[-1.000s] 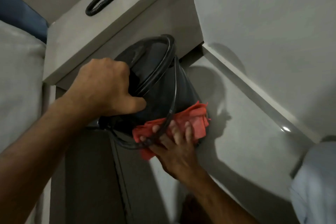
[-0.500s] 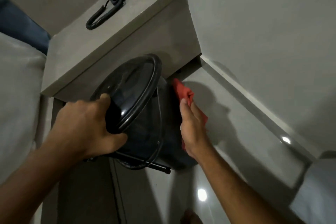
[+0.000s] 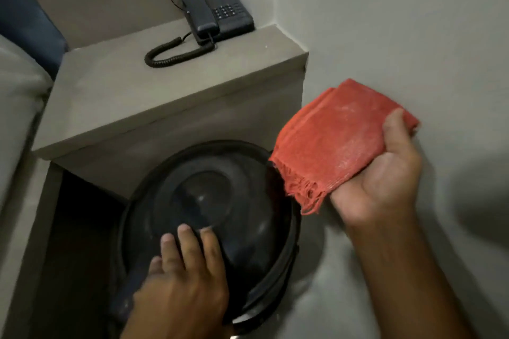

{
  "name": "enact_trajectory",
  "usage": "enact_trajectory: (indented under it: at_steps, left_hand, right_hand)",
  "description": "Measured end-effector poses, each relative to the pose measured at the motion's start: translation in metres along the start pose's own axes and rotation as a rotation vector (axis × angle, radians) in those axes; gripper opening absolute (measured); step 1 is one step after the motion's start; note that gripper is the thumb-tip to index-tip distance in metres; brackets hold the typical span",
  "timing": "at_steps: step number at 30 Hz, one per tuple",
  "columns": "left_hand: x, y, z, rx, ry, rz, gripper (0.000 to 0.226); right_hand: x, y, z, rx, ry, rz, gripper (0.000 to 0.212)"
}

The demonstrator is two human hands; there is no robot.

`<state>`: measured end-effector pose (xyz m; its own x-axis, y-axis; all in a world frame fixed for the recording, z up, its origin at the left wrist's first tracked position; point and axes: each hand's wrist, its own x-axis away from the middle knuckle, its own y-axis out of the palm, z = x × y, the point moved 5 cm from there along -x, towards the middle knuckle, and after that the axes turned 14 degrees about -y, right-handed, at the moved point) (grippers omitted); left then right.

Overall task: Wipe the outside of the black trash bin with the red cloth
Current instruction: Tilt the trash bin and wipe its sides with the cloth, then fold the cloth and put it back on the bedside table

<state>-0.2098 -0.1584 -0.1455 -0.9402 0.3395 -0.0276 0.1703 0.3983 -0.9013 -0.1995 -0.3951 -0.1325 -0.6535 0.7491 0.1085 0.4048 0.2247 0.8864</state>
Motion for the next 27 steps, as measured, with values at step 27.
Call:
enact_trajectory:
  at_steps: [27]
  left_hand:
    - [-0.079, -0.183, -0.230, 2.450, -1.149, -0.857, 0.033]
  right_hand:
    - [0.113, 0.328, 0.052, 0.180, 0.527, 0.129, 0.035]
